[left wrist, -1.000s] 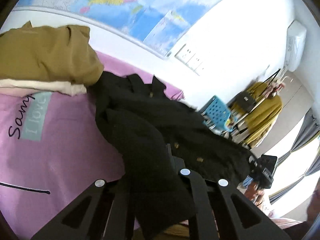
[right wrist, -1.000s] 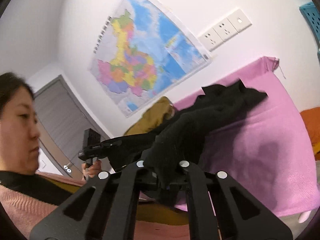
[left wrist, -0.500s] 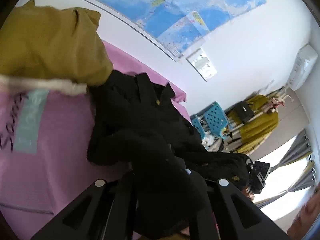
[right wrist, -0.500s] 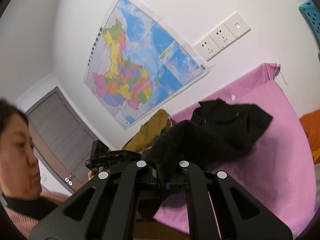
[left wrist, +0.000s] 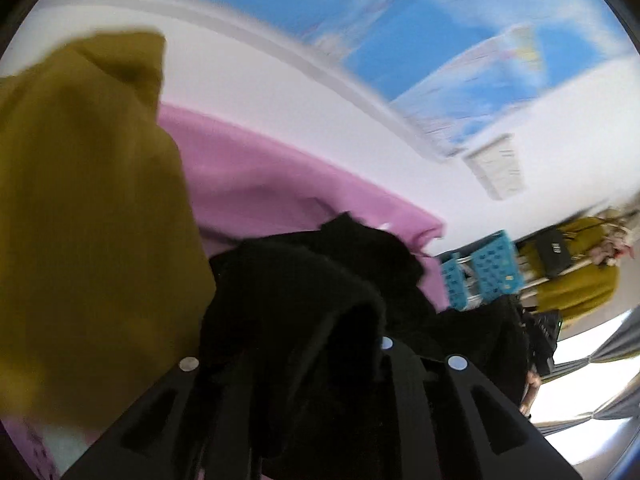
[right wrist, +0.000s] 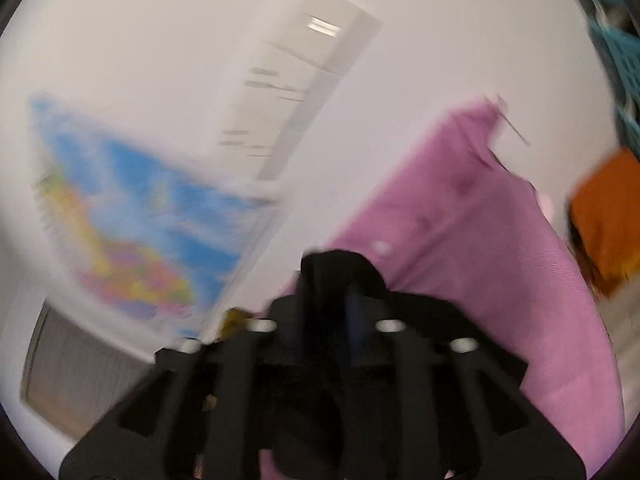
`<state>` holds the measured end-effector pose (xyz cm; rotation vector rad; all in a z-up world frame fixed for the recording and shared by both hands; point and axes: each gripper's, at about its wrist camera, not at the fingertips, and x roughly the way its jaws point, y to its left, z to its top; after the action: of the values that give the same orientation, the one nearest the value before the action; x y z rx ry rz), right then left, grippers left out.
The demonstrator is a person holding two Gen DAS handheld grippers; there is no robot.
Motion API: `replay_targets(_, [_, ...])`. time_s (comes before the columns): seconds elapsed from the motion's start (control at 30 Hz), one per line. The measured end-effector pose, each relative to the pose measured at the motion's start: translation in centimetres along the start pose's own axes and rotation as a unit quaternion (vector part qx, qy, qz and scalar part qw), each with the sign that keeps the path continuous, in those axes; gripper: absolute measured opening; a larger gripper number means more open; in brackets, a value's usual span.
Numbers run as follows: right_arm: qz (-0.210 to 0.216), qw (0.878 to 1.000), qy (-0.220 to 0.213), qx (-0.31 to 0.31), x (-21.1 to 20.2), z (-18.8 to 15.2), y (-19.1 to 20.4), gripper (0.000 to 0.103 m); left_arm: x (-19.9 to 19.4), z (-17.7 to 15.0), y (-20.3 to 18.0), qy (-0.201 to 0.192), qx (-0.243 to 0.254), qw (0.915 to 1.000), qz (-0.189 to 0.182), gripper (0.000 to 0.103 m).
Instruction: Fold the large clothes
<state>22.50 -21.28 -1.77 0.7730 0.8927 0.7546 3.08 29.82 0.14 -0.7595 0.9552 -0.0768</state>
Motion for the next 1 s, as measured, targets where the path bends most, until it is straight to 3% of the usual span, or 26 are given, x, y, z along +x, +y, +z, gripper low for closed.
replay_targets(0.03, [-0.014,1.000,0.000,0.024,1.4,0.4,-1.5,0.048,1.7,0.7,0.6,0.023,-0.009,0.9996,0.012,0.036])
replay_targets(0.1, [-0.030,0.999,0.004,0.013,2.3,0.2,-1.9,0.052,3.7,1.6,1.9,0.045,-0.031,0.9980,0.032,0.038])
replay_targets(0.17, [-0.035,0.999,0.019,-0.035,2.7,-1.2,-1.1,0.060,3.5,1.6,2.3,0.025,-0.023,0.9989,0.032,0.060])
replay_targets(0.2, [-0.045,0.997,0.023,-0.062,2.7,-1.8,-0.4,0.060,2.6,1.3,2.2,0.009,-0.014,0.9998,0.014,0.061])
replay_targets(0.3, [-0.063,0.978,0.054,-0.192,2.8,-5.5,3.2,0.067,-0.5,-1.0,0.6,-0.046,0.045,0.9979,0.003,0.076])
replay_targets(0.37, [-0.077,0.957,0.079,-0.270,3.7,-8.2,5.4,0.068,-1.3,-2.9,-1.2,-0.063,0.098,0.9932,0.000,0.081])
replay_targets(0.4, [-0.078,0.947,0.093,-0.297,4.3,-9.3,6.2,0.073,-0.9,-4.4,-2.9,-0.053,0.143,0.9882,0.013,0.082])
replay_targets(0.5, [-0.113,0.917,0.127,-0.361,7.7,-12.1,7.6,0.075,1.7,-7.8,-6.2,-0.024,0.233,0.9709,0.052,0.085])
replay_targets(0.57, [-0.123,0.908,0.150,-0.371,9.7,-13.0,7.6,0.074,4.1,-9.1,-7.7,-0.006,0.273,0.9577,0.091,0.086])
replay_targets(0.6, [-0.146,0.898,0.152,-0.387,10.9,-13.4,7.4,0.066,5.9,-9.7,-8.2,0.006,0.288,0.9505,0.118,0.082])
replay_targets(0.63, [-0.166,0.888,0.150,-0.402,11.4,-13.7,7.1,0.055,6.9,-9.8,-8.3,0.013,0.290,0.9482,0.129,0.068])
replay_targets(0.67, [-0.179,0.880,0.151,-0.414,11.9,-13.8,7.1,0.024,7.9,-9.6,-8.3,0.021,0.286,0.9483,0.136,0.060])
replay_targets(0.7, [-0.180,0.877,0.153,-0.418,12.1,-13.6,7.0,0.005,8.3,-9.3,-8.0,0.023,0.281,0.9498,0.136,0.040])
replay_targets(0.77, [-0.161,0.891,0.121,-0.406,10.7,-12.4,7.6,0.005,8.4,-8.0,-7.7,0.029,0.257,0.9587,0.117,0.016])
replay_targets(0.8, [-0.158,0.893,0.102,-0.409,9.8,-11.8,8.2,0.004,8.0,-7.4,-7.6,0.020,0.249,0.9621,0.110,0.013])
replay_targets(0.9, [-0.134,0.908,0.024,-0.395,6.8,-9.3,10.6,0.004,5.3,-5.6,-7.8,-0.037,0.228,0.9697,0.079,0.013])
replay_targets(0.97, [-0.154,0.903,-0.029,-0.399,6.0,-8.4,11.1,0.000,4.0,-4.5,-7.7,-0.073,0.213,0.9721,0.065,0.013])
replay_targets(1.0, [-0.177,0.900,-0.054,-0.396,5.9,-7.6,10.8,0.000,4.3,-4.1,-7.4,-0.080,0.211,0.9704,0.086,0.022])
